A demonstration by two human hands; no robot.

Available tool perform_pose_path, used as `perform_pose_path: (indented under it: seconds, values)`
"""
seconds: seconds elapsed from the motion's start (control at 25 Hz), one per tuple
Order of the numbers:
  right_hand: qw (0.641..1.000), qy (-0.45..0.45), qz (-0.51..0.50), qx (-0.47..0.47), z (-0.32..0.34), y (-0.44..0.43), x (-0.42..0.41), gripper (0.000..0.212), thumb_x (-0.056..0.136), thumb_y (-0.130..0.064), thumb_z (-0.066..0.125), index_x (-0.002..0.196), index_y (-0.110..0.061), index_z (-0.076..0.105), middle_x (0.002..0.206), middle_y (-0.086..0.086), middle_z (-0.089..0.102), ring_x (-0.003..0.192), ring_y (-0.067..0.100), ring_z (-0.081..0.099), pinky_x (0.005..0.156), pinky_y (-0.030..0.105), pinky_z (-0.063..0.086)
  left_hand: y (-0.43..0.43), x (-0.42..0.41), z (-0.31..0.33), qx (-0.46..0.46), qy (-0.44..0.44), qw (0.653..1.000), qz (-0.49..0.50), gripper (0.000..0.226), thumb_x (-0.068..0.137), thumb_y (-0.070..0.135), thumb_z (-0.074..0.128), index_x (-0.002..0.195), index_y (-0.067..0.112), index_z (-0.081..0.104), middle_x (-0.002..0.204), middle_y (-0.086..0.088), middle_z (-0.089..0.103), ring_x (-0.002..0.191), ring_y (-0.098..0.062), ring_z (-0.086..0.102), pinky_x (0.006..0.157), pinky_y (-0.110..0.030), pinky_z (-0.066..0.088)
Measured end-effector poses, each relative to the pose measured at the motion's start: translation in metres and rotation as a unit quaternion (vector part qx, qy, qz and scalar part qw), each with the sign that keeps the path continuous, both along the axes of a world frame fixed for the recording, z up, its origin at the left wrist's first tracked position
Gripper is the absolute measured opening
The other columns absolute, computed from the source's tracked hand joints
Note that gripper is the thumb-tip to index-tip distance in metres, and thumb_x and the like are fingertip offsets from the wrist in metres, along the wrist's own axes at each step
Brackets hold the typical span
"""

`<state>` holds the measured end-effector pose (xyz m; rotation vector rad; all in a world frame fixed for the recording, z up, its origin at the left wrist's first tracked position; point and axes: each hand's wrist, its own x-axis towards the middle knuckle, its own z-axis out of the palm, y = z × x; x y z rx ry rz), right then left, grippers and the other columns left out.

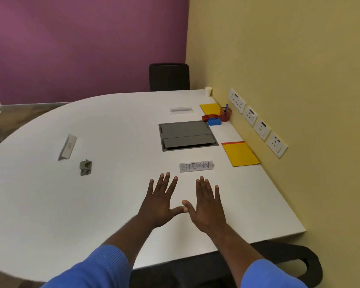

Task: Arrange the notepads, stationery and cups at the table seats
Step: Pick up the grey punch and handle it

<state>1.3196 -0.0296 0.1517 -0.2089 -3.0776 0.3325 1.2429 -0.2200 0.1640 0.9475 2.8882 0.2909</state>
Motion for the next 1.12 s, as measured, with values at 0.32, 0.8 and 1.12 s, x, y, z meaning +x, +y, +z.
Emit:
perform_pose_path:
  seconds: [0.32,0.8,1.12]
  values:
    - [0.996,0.000,0.085,-0.007,-0.019,-0.053,-0.042,0.102,0.088,-0.083,-0.005,0.162,-0.014,-0.006,0.168,0.002,-0.014,0.156,0.019,-0.015,0.125,0.048,-0.012,-0.065,-0.015,-0.012,-0.004,-0.016,0.997,0.075,0.106,0.085,0.091,0.026,0.158,0.032,-0.022,0.164,0.004,-0.030,0.150,-0.016,-0.032,0.125,-0.051,-0.013]
    - [1.000,0.005,-0.002,-0.030,-0.068,-0.213,-0.168,0.096,0.094,-0.079,0.019,0.163,-0.013,0.008,0.170,0.005,0.009,0.158,0.020,0.006,0.127,0.049,0.004,-0.230,-0.157,-0.059,-0.011,-0.066,0.997,0.036,0.105,0.086,0.089,0.029,0.160,0.030,-0.015,0.167,0.002,-0.023,0.152,-0.016,-0.027,0.125,-0.053,-0.011]
    - [0.996,-0.029,-0.027,-0.076,-0.090,-0.331,-0.249,0.092,0.096,-0.075,0.021,0.161,-0.010,0.017,0.168,0.007,0.019,0.156,0.023,0.016,0.126,0.050,0.013,-0.345,-0.254,-0.095,-0.049,-0.110,0.992,0.047,0.100,0.090,0.085,0.026,0.160,0.028,-0.018,0.164,0.003,-0.028,0.150,-0.015,-0.030,0.124,-0.055,-0.012]
